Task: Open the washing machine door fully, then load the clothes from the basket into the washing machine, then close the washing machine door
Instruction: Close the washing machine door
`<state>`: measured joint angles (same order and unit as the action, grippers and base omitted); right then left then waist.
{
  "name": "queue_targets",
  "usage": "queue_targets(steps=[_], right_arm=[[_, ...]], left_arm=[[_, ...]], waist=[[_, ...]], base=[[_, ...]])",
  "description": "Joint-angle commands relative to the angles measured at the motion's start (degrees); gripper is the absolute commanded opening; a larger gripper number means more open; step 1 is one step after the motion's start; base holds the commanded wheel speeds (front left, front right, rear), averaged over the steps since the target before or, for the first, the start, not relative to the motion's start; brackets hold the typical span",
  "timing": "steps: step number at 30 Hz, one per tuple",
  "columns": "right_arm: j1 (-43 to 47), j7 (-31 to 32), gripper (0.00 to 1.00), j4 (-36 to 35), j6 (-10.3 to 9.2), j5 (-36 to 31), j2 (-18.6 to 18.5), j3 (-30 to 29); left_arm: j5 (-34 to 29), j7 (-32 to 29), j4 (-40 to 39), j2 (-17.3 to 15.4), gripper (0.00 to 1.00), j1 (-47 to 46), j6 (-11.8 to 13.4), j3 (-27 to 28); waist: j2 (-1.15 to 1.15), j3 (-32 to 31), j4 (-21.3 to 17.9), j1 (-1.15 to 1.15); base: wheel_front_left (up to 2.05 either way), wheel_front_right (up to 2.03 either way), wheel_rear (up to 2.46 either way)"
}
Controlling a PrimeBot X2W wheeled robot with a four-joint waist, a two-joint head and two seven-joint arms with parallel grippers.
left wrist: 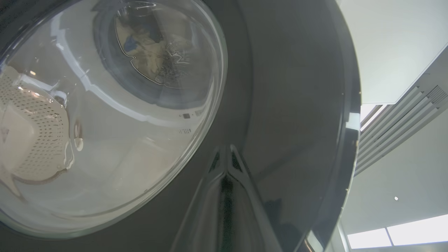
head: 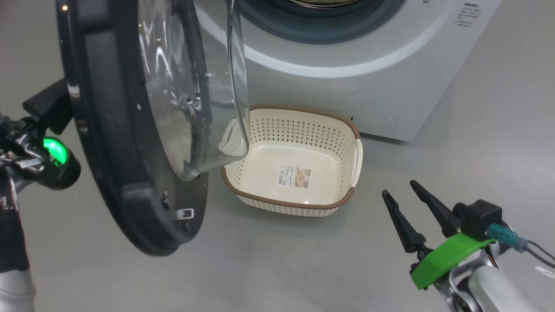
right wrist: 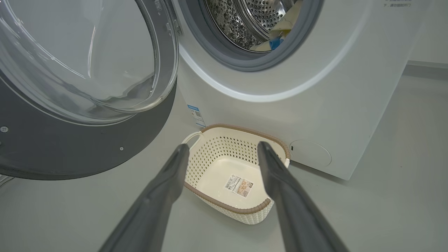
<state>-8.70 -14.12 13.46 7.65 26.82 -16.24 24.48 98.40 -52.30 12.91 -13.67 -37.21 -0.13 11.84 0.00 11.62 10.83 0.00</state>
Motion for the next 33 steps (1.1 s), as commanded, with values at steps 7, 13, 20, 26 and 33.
queue_targets(steps=[7, 13, 20, 26, 33], right_arm=[[-1.5, -0.75, 1.0, -0.92, -0.16, 0.72, -0.15, 0.86], [-1.74, -0.82, 1.0, -0.79, -0.16, 0.75, 0.15, 0.74], [-1.89, -0.86, 1.0, -0.74, -0.16, 0.73, 0.35, 0.3], [-1.73, -0.87, 1.0, -1.13, -0.16, 0.55, 0.6, -0.47], [-2.05, -0.87, 1.0, -1.8, -0.16, 0.2, 0.88, -1.07]], left_arm=[[-0.06, 0.27, -3.11, 2.3, 0.0, -2.49, -1.24, -1.29], [-0.88, 2.54, -1.31, 5.35, 0.0, -3.66, -3.32, -2.15], [-3.09, 7.01, 1.97, 7.6, 0.0, -5.57, -6.12, -2.19], [-3.82, 10.05, 3.97, 8.94, 0.0, -7.25, -7.19, -1.98], [-6.02, 15.61, 2.04, 9.86, 0.0, -9.22, -7.34, -0.84]], waist=[[0.0, -0.45, -2.28, 0.0], [0.0, -0.21, -5.11, 0.0], [0.0, 0.39, -8.97, 0.0], [0.0, 1.45, -11.83, 0.0], [0.0, 3.2, -13.65, 0.0]], base=[[0.0, 0.0, 0.0], [0.0, 0.0, 0.0], [0.0, 0.0, 0.0], [0.0, 0.0, 0.0], [0.0, 0.0, 0.0]])
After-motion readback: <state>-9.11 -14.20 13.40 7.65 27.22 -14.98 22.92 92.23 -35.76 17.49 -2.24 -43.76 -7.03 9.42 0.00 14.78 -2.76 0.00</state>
